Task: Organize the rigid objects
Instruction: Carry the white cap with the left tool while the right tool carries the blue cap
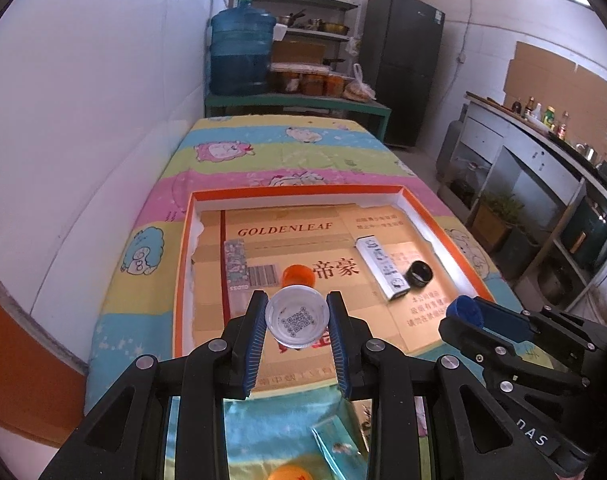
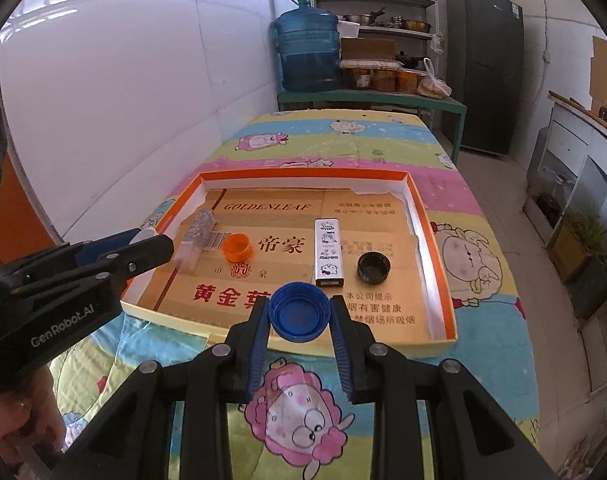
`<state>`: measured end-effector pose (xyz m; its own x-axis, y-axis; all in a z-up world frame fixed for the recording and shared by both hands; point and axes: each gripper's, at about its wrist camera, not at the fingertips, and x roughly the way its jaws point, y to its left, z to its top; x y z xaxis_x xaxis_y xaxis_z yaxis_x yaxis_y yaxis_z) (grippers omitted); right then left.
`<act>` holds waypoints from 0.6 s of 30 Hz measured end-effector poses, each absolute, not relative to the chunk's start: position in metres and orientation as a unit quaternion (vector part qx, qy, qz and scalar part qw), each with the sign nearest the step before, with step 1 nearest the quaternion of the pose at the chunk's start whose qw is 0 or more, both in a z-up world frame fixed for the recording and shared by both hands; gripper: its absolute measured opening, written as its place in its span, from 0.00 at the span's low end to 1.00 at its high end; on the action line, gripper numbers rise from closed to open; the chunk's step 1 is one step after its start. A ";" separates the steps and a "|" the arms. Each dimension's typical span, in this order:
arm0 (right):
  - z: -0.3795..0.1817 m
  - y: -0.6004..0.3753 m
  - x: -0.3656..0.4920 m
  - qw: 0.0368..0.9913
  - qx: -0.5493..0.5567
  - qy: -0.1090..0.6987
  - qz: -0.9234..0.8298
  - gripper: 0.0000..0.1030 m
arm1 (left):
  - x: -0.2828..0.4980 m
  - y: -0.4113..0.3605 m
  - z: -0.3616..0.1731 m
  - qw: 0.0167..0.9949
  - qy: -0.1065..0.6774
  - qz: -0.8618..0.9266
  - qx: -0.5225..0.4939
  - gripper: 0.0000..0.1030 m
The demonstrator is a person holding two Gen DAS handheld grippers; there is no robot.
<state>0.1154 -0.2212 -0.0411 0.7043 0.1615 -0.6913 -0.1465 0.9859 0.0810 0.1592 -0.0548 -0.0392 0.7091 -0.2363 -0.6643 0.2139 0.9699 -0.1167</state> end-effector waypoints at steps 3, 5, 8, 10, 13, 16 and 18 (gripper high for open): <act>-0.044 -0.218 0.123 0.922 0.011 0.376 0.090 0.29 | 0.167 -0.050 -0.045 0.923 0.367 -0.113 -0.020 0.30; -0.045 -0.216 0.127 0.922 0.012 0.376 0.093 0.29 | 0.172 -0.046 -0.048 0.922 0.371 -0.106 -0.022 0.30; -0.046 -0.214 0.135 0.921 0.014 0.377 0.098 0.29 | 0.180 -0.040 -0.051 0.922 0.374 -0.097 -0.027 0.30; -0.047 -0.213 0.140 0.921 0.015 0.377 0.101 0.29 | 0.185 -0.035 -0.051 0.922 0.374 -0.091 -0.031 0.30; -0.048 -0.211 0.149 0.920 0.017 0.377 0.105 0.29 | 0.193 -0.029 -0.051 0.922 0.375 -0.084 -0.038 0.30; -0.050 -0.209 0.156 0.919 0.018 0.378 0.108 0.29 | 0.197 -0.031 -0.052 0.921 0.377 -0.090 -0.038 0.30; -0.052 -0.208 0.159 0.918 0.018 0.380 0.110 0.29 | 0.199 -0.036 -0.055 0.919 0.380 -0.098 -0.034 0.30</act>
<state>0.1589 -0.2084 -0.0520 0.6878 0.2152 -0.6933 -0.1878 0.9753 0.1164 0.1989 -0.0359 -0.0546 0.6917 -0.2058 -0.6922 0.1545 0.9785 -0.1365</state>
